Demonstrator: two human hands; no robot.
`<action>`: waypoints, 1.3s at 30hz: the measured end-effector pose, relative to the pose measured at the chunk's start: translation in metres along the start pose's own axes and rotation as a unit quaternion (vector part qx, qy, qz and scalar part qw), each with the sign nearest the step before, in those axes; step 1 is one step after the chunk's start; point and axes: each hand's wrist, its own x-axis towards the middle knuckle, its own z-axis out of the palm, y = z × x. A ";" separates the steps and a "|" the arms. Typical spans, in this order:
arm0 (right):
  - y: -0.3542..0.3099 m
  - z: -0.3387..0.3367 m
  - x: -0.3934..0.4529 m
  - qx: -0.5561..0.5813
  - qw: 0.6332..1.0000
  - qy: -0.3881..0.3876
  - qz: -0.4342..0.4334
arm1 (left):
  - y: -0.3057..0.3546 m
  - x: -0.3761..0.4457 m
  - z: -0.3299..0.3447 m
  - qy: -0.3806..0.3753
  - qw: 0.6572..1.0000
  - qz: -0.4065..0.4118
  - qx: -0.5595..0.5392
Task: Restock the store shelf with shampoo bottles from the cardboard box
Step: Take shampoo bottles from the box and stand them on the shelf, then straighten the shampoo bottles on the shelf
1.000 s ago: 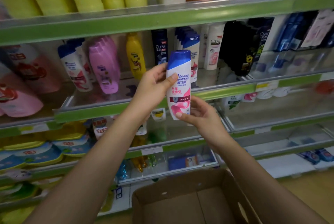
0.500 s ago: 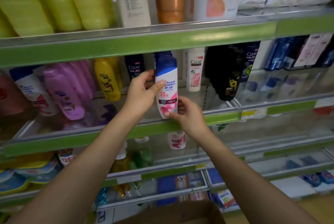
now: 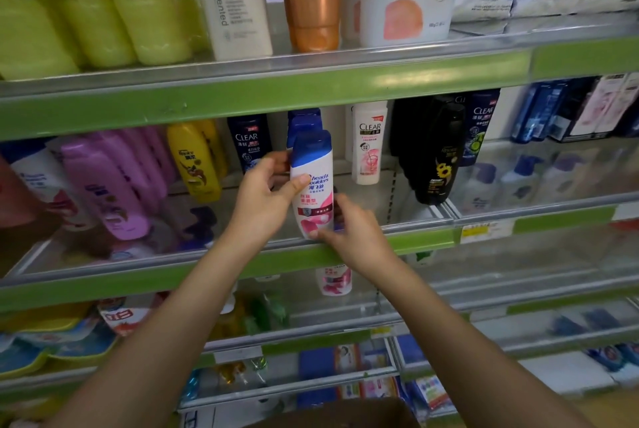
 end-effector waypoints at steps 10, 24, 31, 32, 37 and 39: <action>0.001 -0.003 -0.006 -0.036 0.999 -0.001 -0.016 | -0.001 -0.014 0.001 -0.008 1.000 -0.006 0.009; -0.054 0.013 -0.059 0.077 0.992 0.085 -0.059 | 0.001 -0.084 -0.102 0.102 0.990 -0.094 -0.037; -0.126 0.078 -0.067 0.110 0.991 0.011 -0.076 | -0.019 -0.111 -0.191 0.113 0.986 -0.112 -0.055; -0.136 0.091 -0.066 0.113 0.991 0.000 -0.073 | -0.025 -0.115 -0.206 0.116 0.985 -0.114 -0.060; -0.192 0.165 -0.059 0.137 0.989 0.010 -0.047 | -0.056 -0.119 -0.290 0.100 0.983 -0.138 -0.065; -0.213 0.190 -0.055 0.145 0.989 0.011 -0.032 | -0.067 -0.117 -0.322 0.088 0.984 -0.139 -0.064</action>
